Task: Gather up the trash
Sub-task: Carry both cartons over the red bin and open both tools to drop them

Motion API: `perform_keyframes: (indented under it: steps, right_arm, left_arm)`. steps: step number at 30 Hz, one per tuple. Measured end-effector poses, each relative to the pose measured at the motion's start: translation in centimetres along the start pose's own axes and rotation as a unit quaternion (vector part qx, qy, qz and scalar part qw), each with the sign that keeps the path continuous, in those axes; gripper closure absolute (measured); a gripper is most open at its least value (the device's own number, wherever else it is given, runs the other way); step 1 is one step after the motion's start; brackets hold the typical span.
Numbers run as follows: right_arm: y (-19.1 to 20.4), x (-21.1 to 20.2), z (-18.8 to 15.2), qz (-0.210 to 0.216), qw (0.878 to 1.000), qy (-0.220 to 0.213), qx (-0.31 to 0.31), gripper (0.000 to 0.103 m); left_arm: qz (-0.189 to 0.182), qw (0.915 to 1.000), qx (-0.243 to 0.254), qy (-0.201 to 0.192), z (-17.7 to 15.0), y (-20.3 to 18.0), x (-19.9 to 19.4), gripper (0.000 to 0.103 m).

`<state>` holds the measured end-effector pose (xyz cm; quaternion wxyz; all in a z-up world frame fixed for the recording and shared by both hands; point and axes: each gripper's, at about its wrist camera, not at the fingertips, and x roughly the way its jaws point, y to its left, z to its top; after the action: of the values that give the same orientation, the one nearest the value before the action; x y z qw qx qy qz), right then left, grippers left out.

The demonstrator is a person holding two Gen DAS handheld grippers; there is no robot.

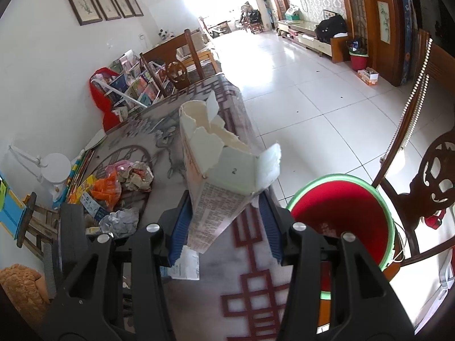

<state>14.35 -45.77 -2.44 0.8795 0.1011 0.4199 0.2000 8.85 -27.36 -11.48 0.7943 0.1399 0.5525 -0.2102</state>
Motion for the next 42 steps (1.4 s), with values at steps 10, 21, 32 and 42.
perform_keyframes:
  steps: [10,21,32,42]
  right_arm:
    - [-3.7,-1.2,0.1,-0.024,0.999,-0.01,0.035,0.056]
    - [-5.9,-1.8,-0.5,-0.035,0.998,-0.009,0.057,0.056]
    - [-7.6,-2.0,-0.7,-0.045,0.997,-0.008,0.07,0.056]
    - [-12.5,-3.1,-2.0,-0.134,0.984,-0.01,0.115,0.056]
  left_arm:
    - [-0.019,0.9972,-0.068,-0.022,1.3,1.7,-1.3,0.1]
    - [-0.02,0.9988,-0.039,0.024,1.1,1.7,0.9,0.033]
    - [-0.047,0.9979,-0.024,0.037,2.6,0.9,2.1,0.047]
    - [-0.161,0.9729,-0.153,-0.065,12.7,-2.4,2.0,0.047]
